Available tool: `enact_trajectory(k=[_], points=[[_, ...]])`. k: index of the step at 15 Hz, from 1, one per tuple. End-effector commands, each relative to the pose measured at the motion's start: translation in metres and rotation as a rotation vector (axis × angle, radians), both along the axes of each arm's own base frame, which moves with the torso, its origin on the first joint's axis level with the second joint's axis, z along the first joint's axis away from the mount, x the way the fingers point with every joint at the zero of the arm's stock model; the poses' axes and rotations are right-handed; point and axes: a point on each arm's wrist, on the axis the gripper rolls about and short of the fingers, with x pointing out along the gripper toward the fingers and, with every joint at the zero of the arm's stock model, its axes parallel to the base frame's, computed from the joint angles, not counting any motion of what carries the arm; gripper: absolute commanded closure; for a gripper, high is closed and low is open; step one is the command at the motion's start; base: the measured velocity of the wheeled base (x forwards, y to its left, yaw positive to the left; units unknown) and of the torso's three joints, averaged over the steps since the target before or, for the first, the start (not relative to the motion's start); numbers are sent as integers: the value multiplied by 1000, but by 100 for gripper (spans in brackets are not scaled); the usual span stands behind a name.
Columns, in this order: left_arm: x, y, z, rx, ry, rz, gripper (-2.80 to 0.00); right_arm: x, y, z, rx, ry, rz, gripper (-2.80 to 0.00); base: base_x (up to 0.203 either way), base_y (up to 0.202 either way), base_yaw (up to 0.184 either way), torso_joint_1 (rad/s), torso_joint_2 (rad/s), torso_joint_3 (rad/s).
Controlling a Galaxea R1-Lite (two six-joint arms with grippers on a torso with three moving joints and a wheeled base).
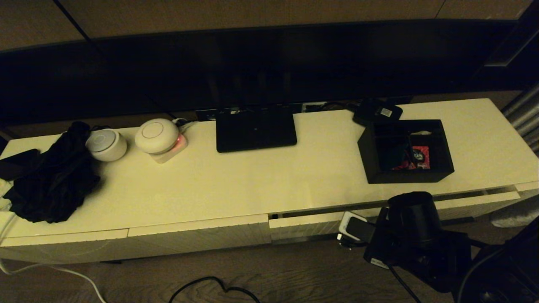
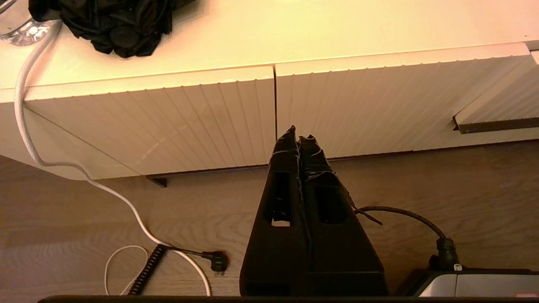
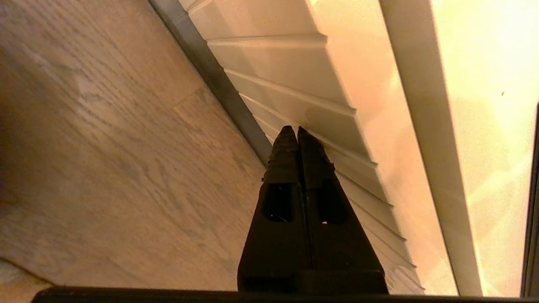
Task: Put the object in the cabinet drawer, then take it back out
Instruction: Close the drawer
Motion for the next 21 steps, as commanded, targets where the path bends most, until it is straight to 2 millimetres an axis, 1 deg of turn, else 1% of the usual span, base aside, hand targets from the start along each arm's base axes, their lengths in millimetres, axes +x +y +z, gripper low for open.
enact_trajectory(k=[1, 7, 14, 17, 20, 21], points=[[0, 0, -1, 0, 3, 1, 0, 4, 2, -1, 1, -1, 6, 0, 0, 0, 0, 0, 0, 0], [0, 0, -1, 0, 3, 0, 0, 13, 7, -12, 44, 18, 69, 0, 0, 0, 0, 0, 0, 0], [0, 0, -1, 0, 3, 1, 0, 14, 7, -14, 45, 20, 75, 0, 0, 0, 0, 0, 0, 0], [0, 0, -1, 0, 3, 0, 0, 21, 8, -11, 64, 9, 83, 0, 0, 0, 0, 0, 0, 0], [0, 0, -1, 0, 3, 1, 0, 28, 7, -1, 89, -27, 84, 0, 0, 0, 0, 0, 0, 0], [0, 0, -1, 0, 3, 1, 0, 28, 7, 0, 90, -28, 81, 0, 0, 0, 0, 0, 0, 0]])
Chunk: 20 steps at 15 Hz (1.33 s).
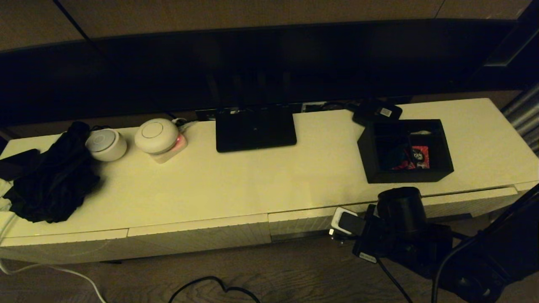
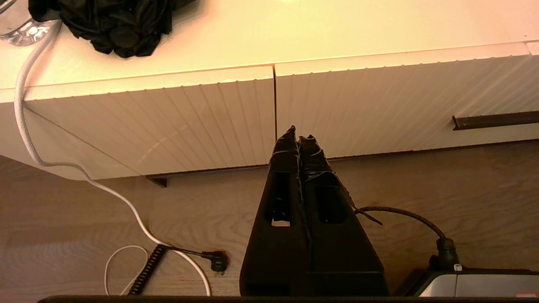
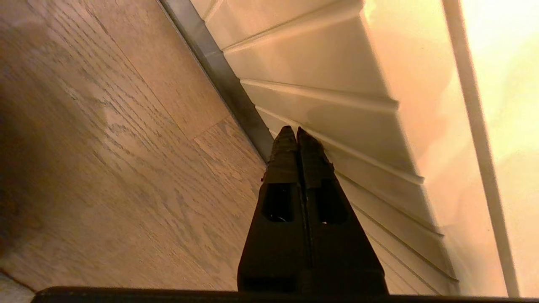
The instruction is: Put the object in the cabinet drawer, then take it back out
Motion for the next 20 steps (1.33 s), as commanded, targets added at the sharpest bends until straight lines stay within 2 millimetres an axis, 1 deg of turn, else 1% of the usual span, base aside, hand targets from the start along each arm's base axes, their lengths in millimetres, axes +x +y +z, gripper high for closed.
enact_trajectory(k=[1, 3, 4, 9, 11, 13, 14, 16, 17, 20], points=[[0, 0, -1, 0, 3, 1, 0, 3, -1, 6, 10, -30, -5, 0, 0, 0, 0, 0, 0, 0], [0, 0, -1, 0, 3, 1, 0, -4, -5, 12, 14, -34, -3, 0, 0, 0, 0, 0, 0, 0], [0, 0, -1, 0, 3, 1, 0, -11, -8, 14, 16, -30, 5, 0, 0, 0, 0, 0, 0, 0], [0, 0, -1, 0, 3, 0, 0, -52, -23, 21, -26, 59, 36, 0, 0, 0, 0, 0, 0, 0], [0, 0, -1, 0, 3, 1, 0, -64, -30, 31, -33, 80, 32, 0, 0, 0, 0, 0, 0, 0], [0, 0, -1, 0, 3, 1, 0, -73, -36, 46, 4, 58, 13, 0, 0, 0, 0, 0, 0, 0], [0, 0, -1, 0, 3, 1, 0, -73, -38, 56, 40, 31, -15, 0, 0, 0, 0, 0, 0, 0], [0, 0, -1, 0, 3, 1, 0, -71, -40, 83, 90, -44, -87, 0, 0, 0, 0, 0, 0, 0], [0, 0, -1, 0, 3, 0, 0, -74, -43, 95, 100, -55, -121, 0, 0, 0, 0, 0, 0, 0], [0, 0, -1, 0, 3, 1, 0, -89, -57, 125, 150, -38, -250, 0, 0, 0, 0, 0, 0, 0]])
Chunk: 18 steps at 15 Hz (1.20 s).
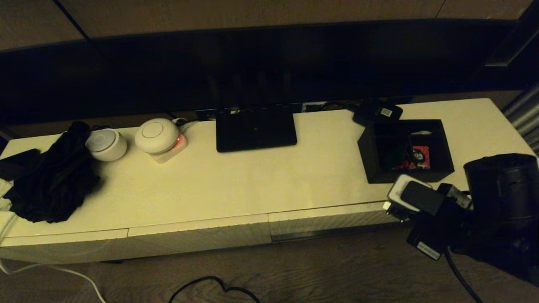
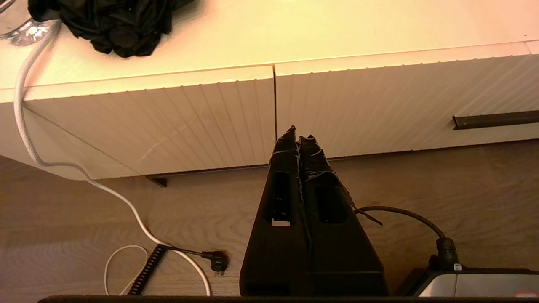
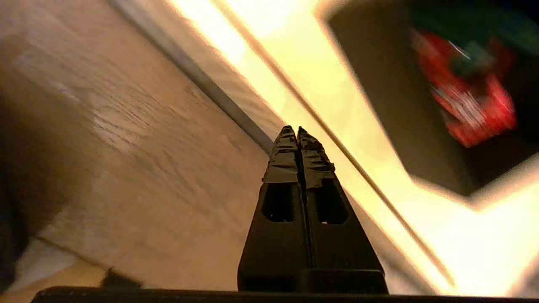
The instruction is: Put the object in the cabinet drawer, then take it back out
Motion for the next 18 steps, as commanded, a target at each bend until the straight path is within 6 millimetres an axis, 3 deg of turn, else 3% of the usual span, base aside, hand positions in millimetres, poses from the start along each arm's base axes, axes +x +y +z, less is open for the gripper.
enact_trajectory(k=[1, 4, 7, 12, 18], points=[[0, 0, -1, 0, 3, 1, 0, -19, -16, 35, 97, -36, -89, 0, 0, 0, 0, 0, 0, 0], [0, 0, -1, 0, 3, 0, 0, -27, -42, 60, 216, -80, -246, 0, 0, 0, 0, 0, 0, 0], [0, 0, -1, 0, 3, 1, 0, -38, -76, 65, 242, -125, -409, 0, 0, 0, 0, 0, 0, 0], [0, 0, -1, 0, 3, 0, 0, -95, -109, 59, 342, -224, -577, 0, 0, 0, 0, 0, 0, 0], [0, 0, -1, 0, 3, 0, 0, -170, -115, 30, 651, -393, -633, 0, 0, 0, 0, 0, 0, 0]])
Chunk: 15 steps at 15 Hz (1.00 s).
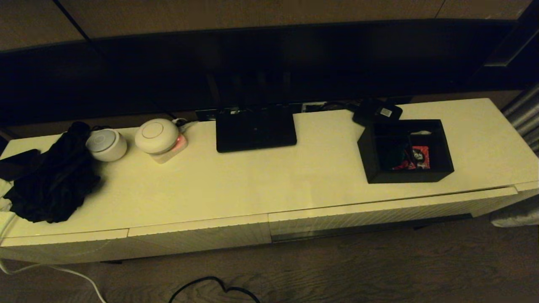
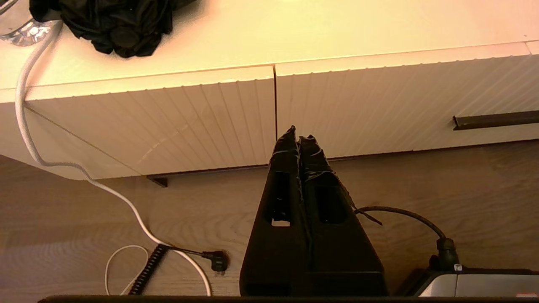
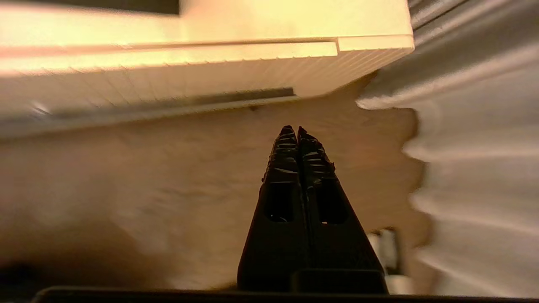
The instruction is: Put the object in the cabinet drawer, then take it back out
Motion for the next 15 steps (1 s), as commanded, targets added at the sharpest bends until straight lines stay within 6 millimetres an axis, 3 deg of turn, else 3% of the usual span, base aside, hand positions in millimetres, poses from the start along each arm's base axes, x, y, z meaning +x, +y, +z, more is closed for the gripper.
enact_trajectory(k=[1, 3, 6, 11, 15], points=[[0, 0, -1, 0, 3, 1, 0, -43, 1, -12, 50, -158, 21, 0, 0, 0, 0, 0, 0, 0], [0, 0, -1, 0, 2, 1, 0, -65, 3, -31, 79, -220, 52, 0, 0, 0, 0, 0, 0, 0], [0, 0, -1, 0, 3, 1, 0, -79, 4, -65, 108, -241, 89, 0, 0, 0, 0, 0, 0, 0], [0, 0, -1, 0, 3, 0, 0, -93, 4, -106, 143, -226, 139, 0, 0, 0, 0, 0, 0, 0], [0, 0, -1, 0, 3, 0, 0, -99, 6, -126, 147, -242, 222, 0, 0, 0, 0, 0, 0, 0]])
